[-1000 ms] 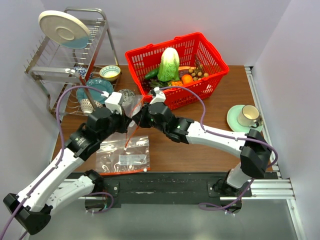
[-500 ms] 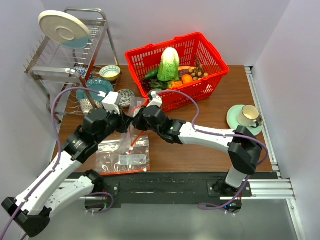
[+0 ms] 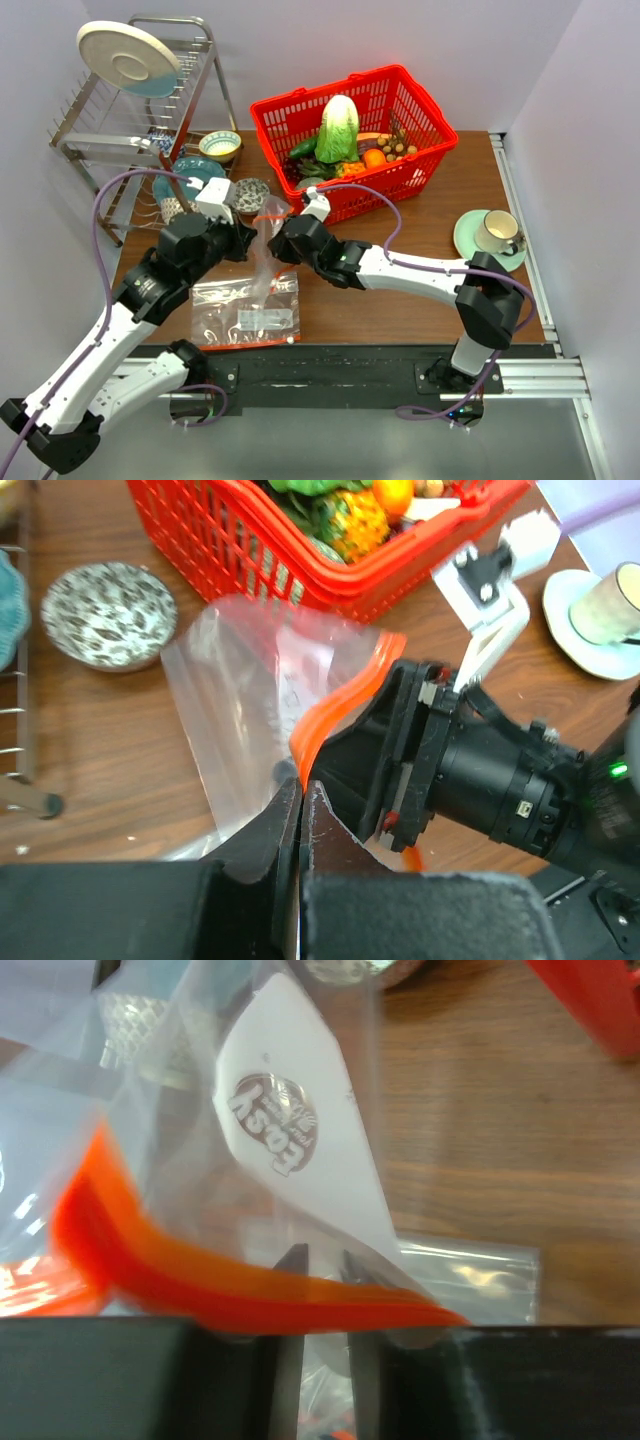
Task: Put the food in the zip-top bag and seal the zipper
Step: Open the zipper of the food storage bag.
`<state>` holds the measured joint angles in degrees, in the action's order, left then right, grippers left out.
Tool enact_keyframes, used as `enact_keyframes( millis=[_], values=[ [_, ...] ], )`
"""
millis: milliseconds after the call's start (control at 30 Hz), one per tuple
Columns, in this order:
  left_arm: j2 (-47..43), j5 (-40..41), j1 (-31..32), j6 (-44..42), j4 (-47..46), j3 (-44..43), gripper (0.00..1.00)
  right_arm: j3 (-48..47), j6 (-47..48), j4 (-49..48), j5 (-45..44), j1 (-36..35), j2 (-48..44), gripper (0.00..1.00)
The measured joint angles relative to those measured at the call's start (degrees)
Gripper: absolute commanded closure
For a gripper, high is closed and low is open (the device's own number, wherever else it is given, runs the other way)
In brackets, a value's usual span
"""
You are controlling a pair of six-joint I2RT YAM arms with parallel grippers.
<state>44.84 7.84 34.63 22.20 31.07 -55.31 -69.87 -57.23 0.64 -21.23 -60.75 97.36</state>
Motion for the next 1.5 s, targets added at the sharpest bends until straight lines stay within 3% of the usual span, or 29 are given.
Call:
enact_keyframes(
  millis=[33, 100, 700, 1033, 1500],
  values=[
    [0.2, 0.5, 0.0, -0.7, 0.8, -1.1, 1.0, 0.2, -0.2, 0.3, -0.3, 0.0, 0.0, 0.05],
    [0.7, 1.3, 0.0, -2.0, 1.7, -3.1, 1.0, 0.3, 0.0, 1.0, -0.6, 0.0, 0.0, 0.01],
    [3.5, 3.7, 0.1, -8.3, 4.9, -6.4, 1.0, -0.3, 4.5, 6.3, -4.4, -1.0, -3.6, 0.01],
    [3.4, 2.2, 0.1, -7.8, -0.2, 1.2, 1.0, -0.8, 12.3, 6.4, 0.6, -1.0, -4.9, 0.02],
    [4.6, 3.0, 0.1, -6.7, -1.6, 2.8, 1.0, -0.6, 21.4, 6.6, 5.4, -0.7, -15.2, 0.08]
  ],
)
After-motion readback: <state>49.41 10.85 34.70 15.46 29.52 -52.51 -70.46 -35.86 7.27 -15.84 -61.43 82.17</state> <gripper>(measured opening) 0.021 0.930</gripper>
